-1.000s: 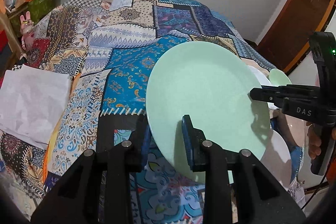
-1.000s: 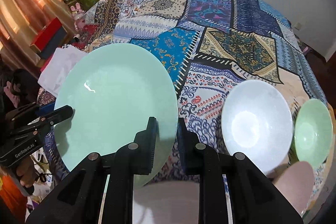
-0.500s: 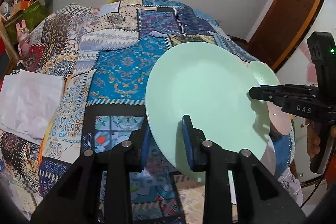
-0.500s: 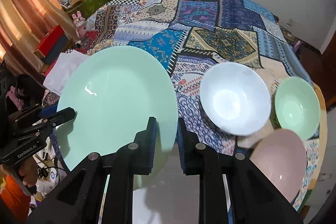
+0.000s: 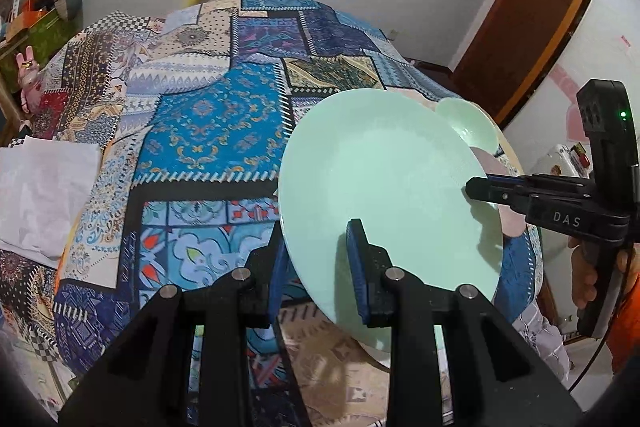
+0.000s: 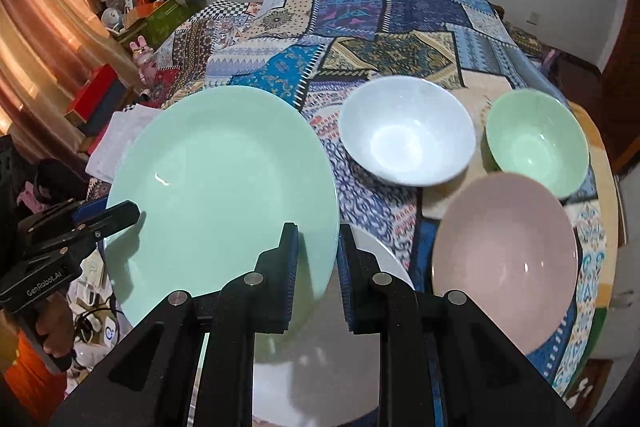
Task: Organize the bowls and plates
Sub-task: 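Lift the mint green plate with both grippers over the white plate stack, then lower the mint green plate onto the white plate and open both grippers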
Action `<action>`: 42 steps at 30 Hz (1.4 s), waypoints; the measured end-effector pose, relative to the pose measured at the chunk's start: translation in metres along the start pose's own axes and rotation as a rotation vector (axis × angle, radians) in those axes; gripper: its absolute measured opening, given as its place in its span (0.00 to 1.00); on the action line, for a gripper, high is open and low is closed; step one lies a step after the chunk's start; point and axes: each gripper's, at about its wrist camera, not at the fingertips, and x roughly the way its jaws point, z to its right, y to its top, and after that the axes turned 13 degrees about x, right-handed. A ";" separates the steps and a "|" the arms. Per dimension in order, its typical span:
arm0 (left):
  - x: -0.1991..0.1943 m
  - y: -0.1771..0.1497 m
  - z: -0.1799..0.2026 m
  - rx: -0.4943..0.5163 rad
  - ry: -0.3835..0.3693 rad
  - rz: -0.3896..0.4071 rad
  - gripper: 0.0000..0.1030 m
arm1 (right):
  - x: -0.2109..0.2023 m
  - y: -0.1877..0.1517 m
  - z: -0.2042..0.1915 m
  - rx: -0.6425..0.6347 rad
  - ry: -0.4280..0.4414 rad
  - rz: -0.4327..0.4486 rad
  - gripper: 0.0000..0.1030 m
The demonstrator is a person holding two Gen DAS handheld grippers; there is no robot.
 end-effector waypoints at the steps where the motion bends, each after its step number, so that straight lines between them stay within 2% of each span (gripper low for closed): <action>1: 0.001 -0.001 0.002 0.001 -0.002 -0.004 0.27 | 0.000 -0.002 0.003 0.006 0.004 -0.003 0.17; 20: 0.026 -0.025 0.031 0.030 -0.027 -0.100 0.27 | -0.003 -0.037 0.033 0.051 0.010 -0.011 0.17; 42: 0.061 -0.042 0.050 0.071 -0.032 -0.197 0.27 | 0.014 -0.061 0.059 0.108 -0.008 -0.081 0.17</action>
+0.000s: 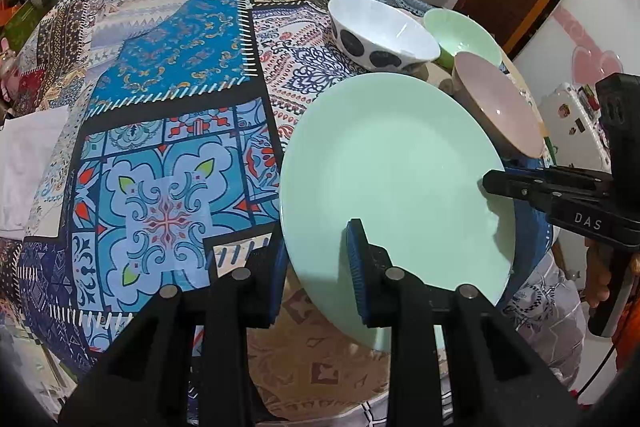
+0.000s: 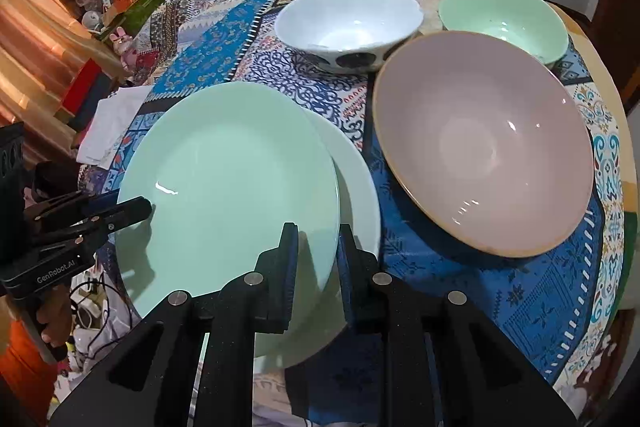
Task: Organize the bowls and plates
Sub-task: 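Lower the mint green plate onto the white plate and open both grippers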
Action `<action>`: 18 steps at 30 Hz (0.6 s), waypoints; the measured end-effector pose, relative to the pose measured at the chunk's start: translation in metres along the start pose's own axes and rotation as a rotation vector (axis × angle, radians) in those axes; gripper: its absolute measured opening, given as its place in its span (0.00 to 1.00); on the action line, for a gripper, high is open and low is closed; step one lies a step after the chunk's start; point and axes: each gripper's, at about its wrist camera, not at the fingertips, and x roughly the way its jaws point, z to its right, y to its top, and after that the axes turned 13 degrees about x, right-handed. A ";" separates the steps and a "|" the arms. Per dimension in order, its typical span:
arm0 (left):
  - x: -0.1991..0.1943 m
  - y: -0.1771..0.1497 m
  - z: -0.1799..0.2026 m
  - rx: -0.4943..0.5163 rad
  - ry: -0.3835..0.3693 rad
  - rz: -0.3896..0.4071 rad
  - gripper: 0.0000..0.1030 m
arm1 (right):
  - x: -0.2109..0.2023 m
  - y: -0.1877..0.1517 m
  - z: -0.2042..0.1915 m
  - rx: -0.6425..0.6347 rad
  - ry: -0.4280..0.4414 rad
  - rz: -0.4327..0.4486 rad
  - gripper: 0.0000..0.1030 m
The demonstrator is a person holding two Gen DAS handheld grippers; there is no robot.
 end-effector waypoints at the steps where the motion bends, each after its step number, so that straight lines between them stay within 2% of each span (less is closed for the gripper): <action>1: 0.001 0.001 0.002 0.009 0.009 0.001 0.27 | 0.000 0.000 0.002 0.005 0.001 -0.005 0.17; 18: 0.007 0.005 0.010 0.054 0.088 0.009 0.28 | -0.005 -0.009 0.005 -0.006 0.001 0.007 0.19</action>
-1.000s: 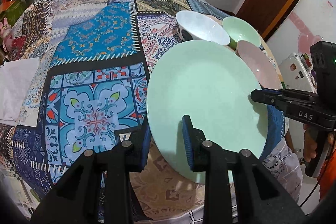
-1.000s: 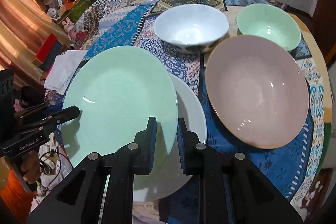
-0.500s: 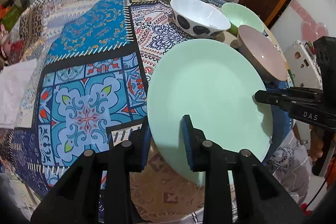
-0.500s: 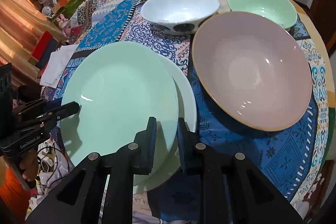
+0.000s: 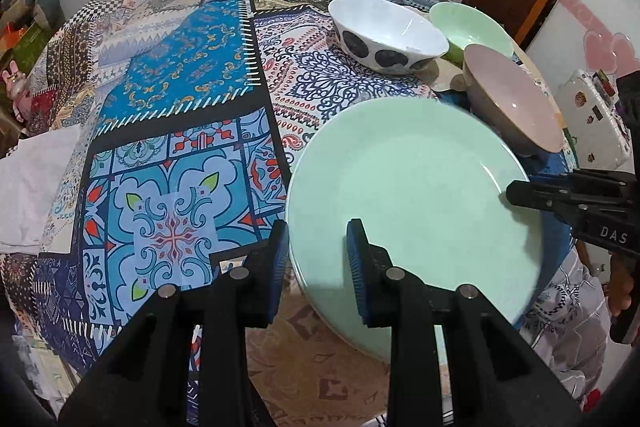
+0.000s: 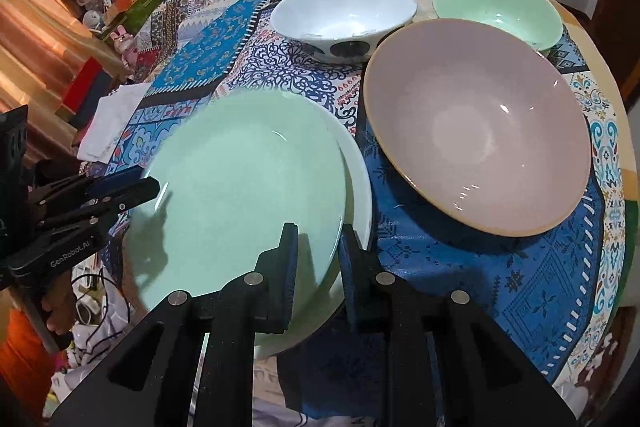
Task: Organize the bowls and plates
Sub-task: 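Lower the mint green plate onto the white plate and open both grippers, then move both grippers to the pink bowl rim and close them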
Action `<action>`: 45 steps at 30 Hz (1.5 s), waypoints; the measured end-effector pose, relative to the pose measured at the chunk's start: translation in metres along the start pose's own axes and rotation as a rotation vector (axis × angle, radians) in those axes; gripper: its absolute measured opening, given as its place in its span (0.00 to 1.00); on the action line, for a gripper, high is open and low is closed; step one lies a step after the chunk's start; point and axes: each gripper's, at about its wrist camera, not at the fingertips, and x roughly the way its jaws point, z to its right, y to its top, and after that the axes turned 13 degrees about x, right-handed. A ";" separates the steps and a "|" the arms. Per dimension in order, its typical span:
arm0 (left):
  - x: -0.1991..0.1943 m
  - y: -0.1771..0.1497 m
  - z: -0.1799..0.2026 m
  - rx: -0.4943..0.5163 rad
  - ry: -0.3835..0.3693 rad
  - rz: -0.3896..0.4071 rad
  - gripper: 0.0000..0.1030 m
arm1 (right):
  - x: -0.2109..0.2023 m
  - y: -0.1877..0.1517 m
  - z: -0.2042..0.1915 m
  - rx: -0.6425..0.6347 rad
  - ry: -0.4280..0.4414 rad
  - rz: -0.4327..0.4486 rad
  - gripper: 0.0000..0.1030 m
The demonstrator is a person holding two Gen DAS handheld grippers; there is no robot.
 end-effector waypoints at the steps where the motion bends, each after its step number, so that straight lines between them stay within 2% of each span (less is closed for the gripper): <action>1: 0.000 0.000 0.001 0.004 -0.001 0.000 0.28 | 0.000 0.000 -0.001 -0.006 -0.005 0.001 0.19; 6: -0.009 0.001 0.007 0.029 -0.005 0.048 0.29 | -0.004 -0.003 0.000 -0.013 -0.016 0.025 0.20; 10: -0.020 0.002 0.007 0.006 -0.008 0.096 0.47 | -0.012 -0.003 0.002 -0.012 -0.013 0.054 0.20; 18: -0.055 0.015 0.009 -0.025 0.037 0.221 0.64 | -0.030 -0.005 0.005 0.006 0.010 0.110 0.20; 23: -0.078 0.027 0.010 -0.042 0.021 0.303 0.82 | -0.046 -0.007 0.009 -0.001 0.008 0.165 0.20; 27: -0.090 0.038 0.021 -0.010 0.069 0.344 0.83 | -0.056 -0.007 0.016 0.014 0.021 0.196 0.20; 29: -0.091 0.043 0.027 0.019 0.069 0.349 0.83 | -0.062 -0.008 0.020 0.018 0.021 0.216 0.20; 37: -0.088 0.064 0.072 0.172 0.017 0.347 0.86 | -0.083 -0.006 0.042 0.042 0.017 0.295 0.20; 40: -0.080 0.075 0.085 0.184 -0.046 0.332 0.86 | -0.091 -0.004 0.053 0.051 0.007 0.322 0.20; 45: -0.061 0.095 0.105 0.198 -0.072 0.326 0.86 | -0.098 0.001 0.074 0.064 -0.010 0.353 0.22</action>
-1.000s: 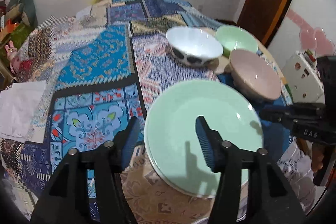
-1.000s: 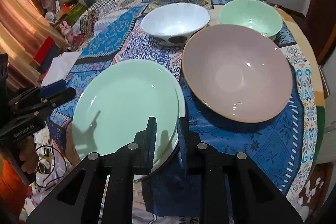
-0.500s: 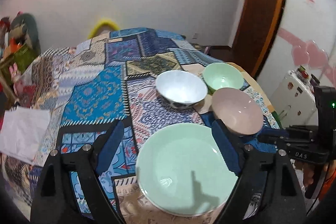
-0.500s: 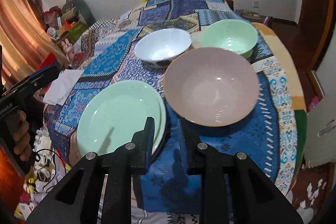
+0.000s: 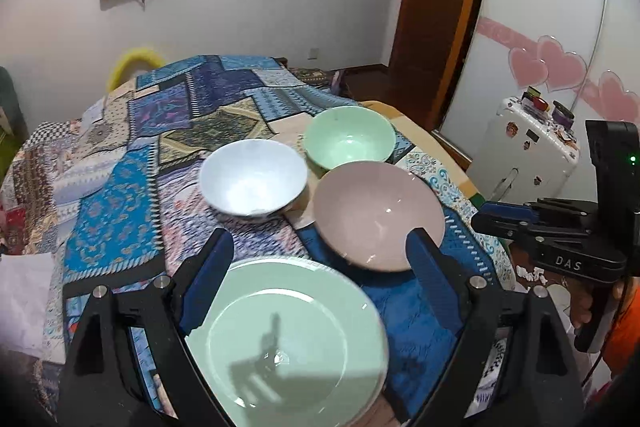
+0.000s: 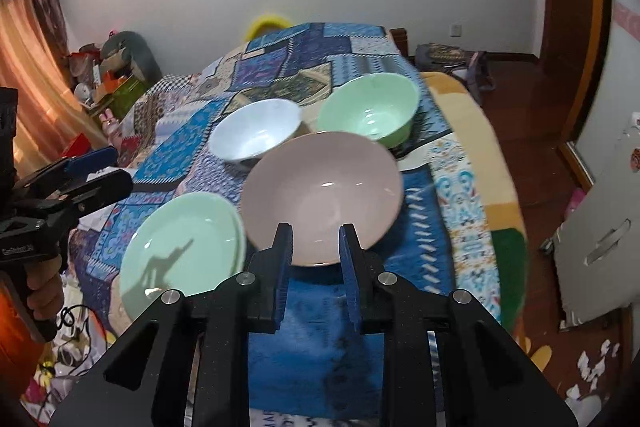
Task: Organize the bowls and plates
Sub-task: 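Move both grippers to the pink bowl rim and close them, then lift the pink bowl off the bed with both grippers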
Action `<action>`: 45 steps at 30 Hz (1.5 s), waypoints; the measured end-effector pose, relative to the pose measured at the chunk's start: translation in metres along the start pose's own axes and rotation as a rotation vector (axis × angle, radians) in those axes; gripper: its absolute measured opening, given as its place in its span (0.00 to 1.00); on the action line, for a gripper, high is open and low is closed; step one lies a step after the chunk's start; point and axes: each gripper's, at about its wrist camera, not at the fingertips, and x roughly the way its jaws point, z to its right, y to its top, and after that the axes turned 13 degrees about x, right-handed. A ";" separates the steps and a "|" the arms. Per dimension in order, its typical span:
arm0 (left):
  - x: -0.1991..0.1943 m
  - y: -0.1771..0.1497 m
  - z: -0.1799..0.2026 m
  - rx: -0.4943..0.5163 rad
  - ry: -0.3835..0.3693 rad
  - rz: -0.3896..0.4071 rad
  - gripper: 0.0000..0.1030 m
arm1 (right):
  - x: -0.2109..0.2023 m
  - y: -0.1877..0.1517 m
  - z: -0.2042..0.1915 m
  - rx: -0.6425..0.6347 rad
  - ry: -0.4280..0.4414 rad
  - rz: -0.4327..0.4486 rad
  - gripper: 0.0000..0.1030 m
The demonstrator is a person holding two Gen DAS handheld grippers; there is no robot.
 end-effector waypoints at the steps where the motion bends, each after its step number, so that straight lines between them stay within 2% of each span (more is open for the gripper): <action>1: 0.003 0.002 0.001 -0.004 -0.007 0.000 0.86 | 0.001 0.002 0.005 0.008 -0.001 0.005 0.22; 6: 0.034 0.008 0.005 -0.011 -0.015 -0.038 0.86 | 0.009 0.010 0.019 0.019 -0.014 0.012 0.25; 8: 0.045 0.008 0.005 -0.013 -0.027 -0.062 0.77 | 0.014 0.012 0.022 0.012 -0.024 0.012 0.26; 11: 0.065 0.007 0.004 -0.010 -0.045 -0.107 0.70 | 0.024 0.015 0.026 0.014 -0.027 0.004 0.31; 18: 0.102 0.004 -0.001 -0.004 -0.069 -0.186 0.66 | 0.048 0.021 0.038 0.031 -0.030 -0.033 0.36; 25: 0.138 0.000 -0.009 -0.034 -0.100 -0.292 0.47 | 0.068 0.023 0.049 0.069 -0.029 -0.088 0.36; 31: 0.157 -0.003 -0.011 -0.053 -0.124 -0.335 0.29 | 0.078 0.021 0.055 0.096 -0.005 -0.134 0.36; 33: 0.162 -0.004 -0.011 -0.056 -0.140 -0.347 0.28 | 0.081 0.020 0.056 0.108 0.009 -0.152 0.36; 36: 0.168 -0.006 -0.010 -0.063 -0.161 -0.368 0.20 | 0.086 0.018 0.057 0.120 0.020 -0.182 0.36; 37: 0.170 -0.005 -0.010 -0.065 -0.167 -0.372 0.19 | 0.087 0.017 0.057 0.124 0.019 -0.184 0.35; 42: 0.170 -0.006 -0.008 -0.057 -0.160 -0.364 0.18 | 0.088 0.015 0.058 0.131 0.026 -0.193 0.18; 45: 0.168 -0.007 -0.004 -0.034 -0.146 -0.351 0.18 | 0.090 0.015 0.052 0.111 0.005 -0.187 0.18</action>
